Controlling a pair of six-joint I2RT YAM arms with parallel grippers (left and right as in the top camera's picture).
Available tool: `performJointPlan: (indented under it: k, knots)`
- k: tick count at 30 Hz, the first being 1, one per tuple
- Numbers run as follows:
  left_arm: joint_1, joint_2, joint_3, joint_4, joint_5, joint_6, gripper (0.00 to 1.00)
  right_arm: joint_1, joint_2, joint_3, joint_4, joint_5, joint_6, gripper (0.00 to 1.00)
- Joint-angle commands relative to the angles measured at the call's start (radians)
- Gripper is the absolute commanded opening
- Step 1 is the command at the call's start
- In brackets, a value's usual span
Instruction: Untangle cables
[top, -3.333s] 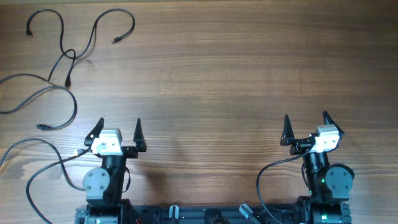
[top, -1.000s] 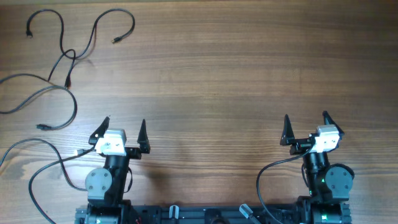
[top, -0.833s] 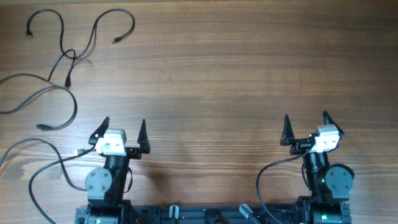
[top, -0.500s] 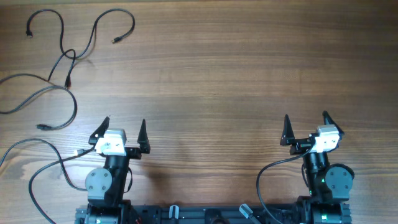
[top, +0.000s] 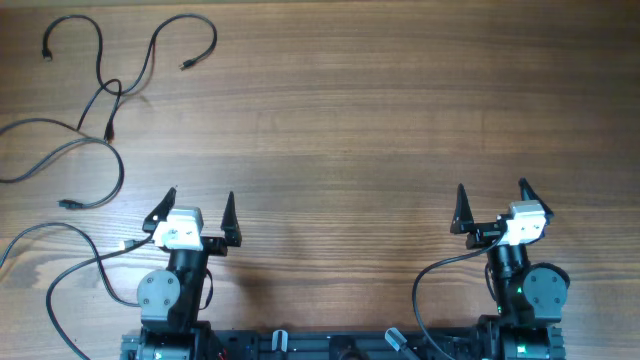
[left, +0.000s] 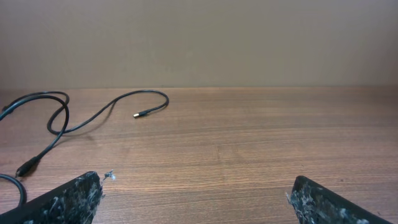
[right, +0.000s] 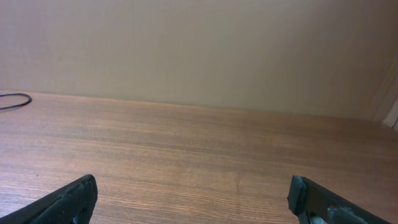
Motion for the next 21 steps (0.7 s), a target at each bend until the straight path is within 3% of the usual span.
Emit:
performJointPlan:
  k: [1, 21]
  knots:
    - [0.001, -0.01, -0.01, 0.003, -0.002, 0.022, 1.0, 0.004, -0.011, 0.0, 0.002, 0.014, 0.015, 1.0]
    - [0.001, -0.01, -0.01, 0.003, -0.002, 0.022, 1.0, 0.004, -0.011, 0.0, 0.002, 0.014, 0.014, 1.0]
